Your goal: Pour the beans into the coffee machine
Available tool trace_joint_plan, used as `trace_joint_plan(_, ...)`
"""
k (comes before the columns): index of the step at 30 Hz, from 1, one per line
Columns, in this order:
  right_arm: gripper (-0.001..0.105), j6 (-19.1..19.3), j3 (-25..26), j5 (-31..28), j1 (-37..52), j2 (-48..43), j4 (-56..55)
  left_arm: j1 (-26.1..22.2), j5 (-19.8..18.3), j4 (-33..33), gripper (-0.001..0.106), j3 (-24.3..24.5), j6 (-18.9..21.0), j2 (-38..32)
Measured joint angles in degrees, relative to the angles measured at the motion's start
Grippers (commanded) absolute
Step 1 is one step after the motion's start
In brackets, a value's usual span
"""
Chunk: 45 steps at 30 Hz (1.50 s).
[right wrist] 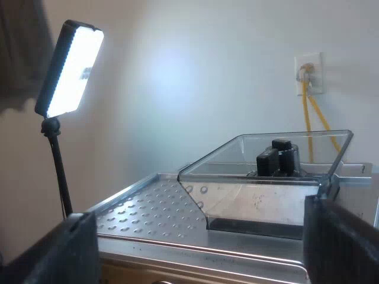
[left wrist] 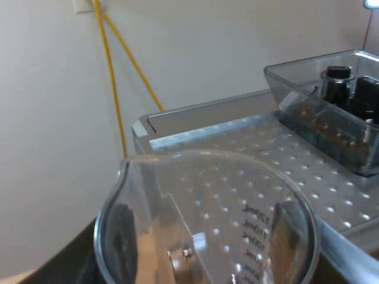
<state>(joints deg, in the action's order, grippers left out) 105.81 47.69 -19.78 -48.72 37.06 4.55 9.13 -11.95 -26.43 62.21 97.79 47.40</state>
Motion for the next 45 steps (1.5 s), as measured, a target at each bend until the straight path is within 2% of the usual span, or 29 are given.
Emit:
trace_joint_plan(2,0.072,0.00,0.00,0.00,0.00,0.00,0.00,2.23,2.79,0.00,0.032,2.76,-0.11,2.57)
trace_joint_plan(11,0.072,0.00,0.00,0.00,0.00,0.00,0.00,6.99,5.16,-0.24,0.032,11.06,-1.15,11.67)
trace_joint_plan(16,0.072,0.00,0.00,0.00,0.00,0.00,0.00,9.54,9.35,-0.27,0.031,15.64,-4.59,16.78)
trace_joint_plan(23,0.072,0.00,0.00,-0.11,0.00,0.00,0.00,10.93,10.32,-0.27,0.029,19.06,-6.31,20.18)
trace_joint_plan(30,0.072,0.00,0.00,0.18,0.00,0.00,0.00,11.09,10.42,-6.98,0.029,29.15,-6.47,28.06)
trace_joint_plan(37,0.072,0.00,0.00,0.18,0.00,0.00,0.00,12.39,11.28,-7.73,0.029,36.58,-6.86,33.05)
trace_joint_plan(39,0.072,0.00,0.00,0.18,0.00,0.00,0.00,12.93,11.27,-7.73,0.029,37.44,-6.86,33.64)
trace_joint_plan(42,0.072,0.00,0.00,0.18,0.00,0.00,0.00,14.12,11.95,-9.81,0.029,40.93,-6.86,36.77)
trace_joint_plan(45,0.072,0.00,0.00,0.18,0.00,0.00,0.00,15.27,13.88,-11.29,0.029,44.80,-9.29,40.15)
